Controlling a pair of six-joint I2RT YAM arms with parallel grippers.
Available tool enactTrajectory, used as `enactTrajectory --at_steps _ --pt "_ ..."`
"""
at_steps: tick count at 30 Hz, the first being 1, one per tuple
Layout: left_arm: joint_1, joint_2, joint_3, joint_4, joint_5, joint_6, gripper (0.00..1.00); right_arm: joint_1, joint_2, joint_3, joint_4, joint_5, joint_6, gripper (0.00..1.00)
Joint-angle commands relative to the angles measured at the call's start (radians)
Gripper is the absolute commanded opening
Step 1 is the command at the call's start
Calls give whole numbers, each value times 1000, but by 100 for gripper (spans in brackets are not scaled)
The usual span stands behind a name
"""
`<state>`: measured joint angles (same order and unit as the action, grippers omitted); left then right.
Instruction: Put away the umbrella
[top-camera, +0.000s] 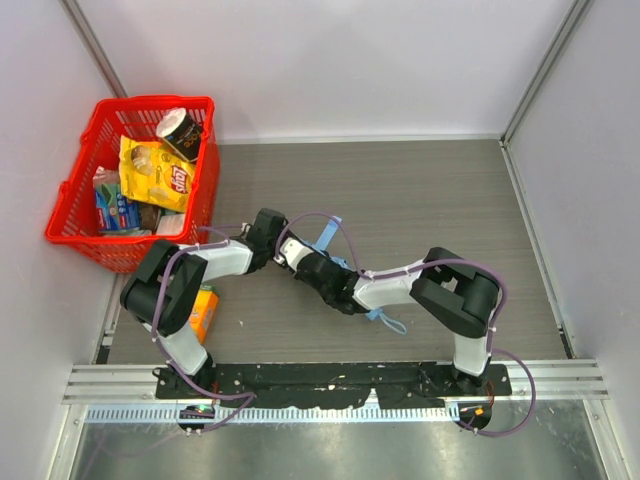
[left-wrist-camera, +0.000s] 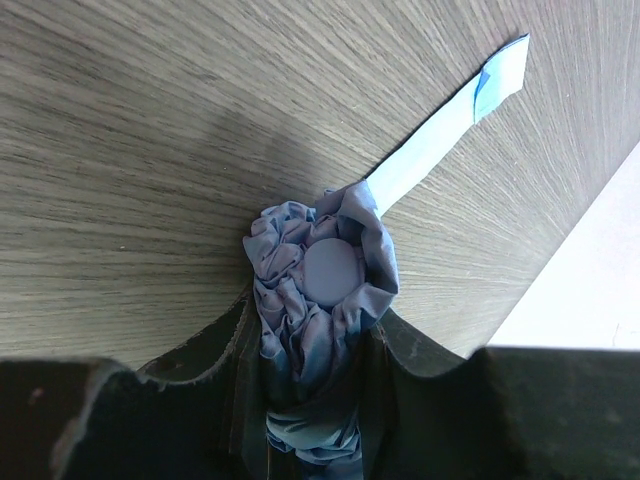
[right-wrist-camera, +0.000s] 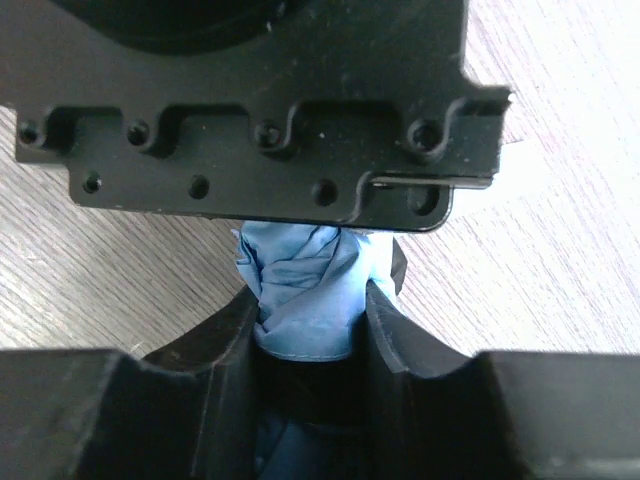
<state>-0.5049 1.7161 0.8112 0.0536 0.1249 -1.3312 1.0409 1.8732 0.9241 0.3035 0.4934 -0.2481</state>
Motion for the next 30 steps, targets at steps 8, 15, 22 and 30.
enactTrajectory --at_steps 8,15,22,30 --pt "-1 28 -61 -184 -15 61 0 -24 29 -83 -23 -61 29 1" --pt "26 -52 -147 113 54 133 41 -81 -28 -128 -21 -288 79 1" --pt "74 -122 -197 261 117 199 79 -125 -58 -174 3 -354 147 1" --pt "77 -256 -290 489 162 247 82 -182 -135 -283 129 -413 248 1"
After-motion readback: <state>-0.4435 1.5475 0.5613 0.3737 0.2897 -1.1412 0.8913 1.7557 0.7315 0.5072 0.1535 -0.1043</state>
